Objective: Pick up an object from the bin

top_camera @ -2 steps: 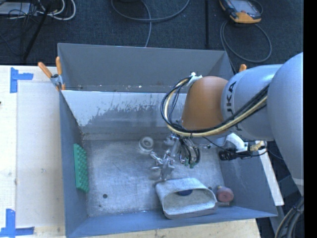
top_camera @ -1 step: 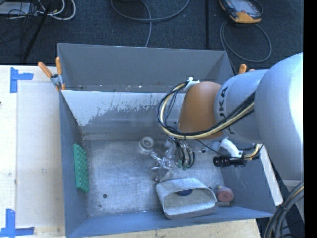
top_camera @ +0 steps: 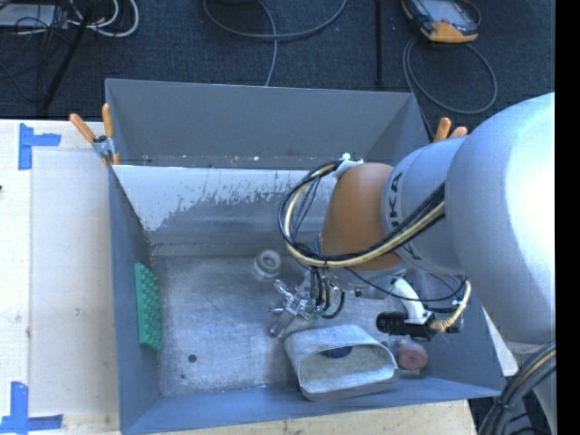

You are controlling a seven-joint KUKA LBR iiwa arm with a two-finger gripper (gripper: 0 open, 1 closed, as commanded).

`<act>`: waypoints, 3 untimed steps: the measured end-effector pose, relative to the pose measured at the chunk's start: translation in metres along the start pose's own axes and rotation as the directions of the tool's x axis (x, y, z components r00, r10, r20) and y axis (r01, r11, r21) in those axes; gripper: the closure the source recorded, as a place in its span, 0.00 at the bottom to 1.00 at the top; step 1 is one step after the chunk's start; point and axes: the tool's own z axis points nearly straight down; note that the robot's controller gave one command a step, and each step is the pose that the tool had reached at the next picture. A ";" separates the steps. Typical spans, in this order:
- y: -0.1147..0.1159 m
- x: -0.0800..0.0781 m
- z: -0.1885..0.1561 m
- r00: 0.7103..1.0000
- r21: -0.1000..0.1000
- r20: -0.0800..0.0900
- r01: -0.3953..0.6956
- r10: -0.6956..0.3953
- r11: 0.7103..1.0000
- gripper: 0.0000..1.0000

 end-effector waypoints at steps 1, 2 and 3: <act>0.001 -0.001 -0.002 1.000 -0.002 0.002 0.001 -0.001 1.000 1.00; 0.002 -0.001 -0.016 1.000 0.005 -0.006 0.004 -0.004 1.000 1.00; 0.002 -0.002 -0.053 1.000 0.006 -0.007 0.007 -0.007 1.000 1.00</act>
Offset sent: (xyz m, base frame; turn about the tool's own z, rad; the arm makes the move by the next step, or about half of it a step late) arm 0.0000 0.0000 0.0000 0.0000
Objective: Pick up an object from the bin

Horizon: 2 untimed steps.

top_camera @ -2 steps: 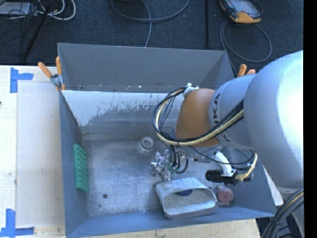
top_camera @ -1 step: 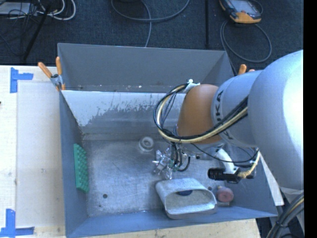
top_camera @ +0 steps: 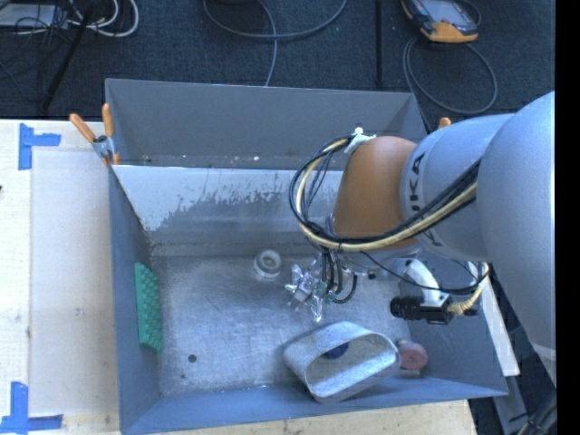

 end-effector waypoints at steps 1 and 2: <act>0.000 0.000 -0.005 1.000 0.002 -0.002 0.003 -0.003 1.000 1.00; 0.000 0.000 -0.034 1.000 0.000 0.000 0.008 -0.008 1.000 1.00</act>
Offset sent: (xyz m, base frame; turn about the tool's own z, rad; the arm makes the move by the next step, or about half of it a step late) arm -0.0002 0.0000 0.0057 0.0000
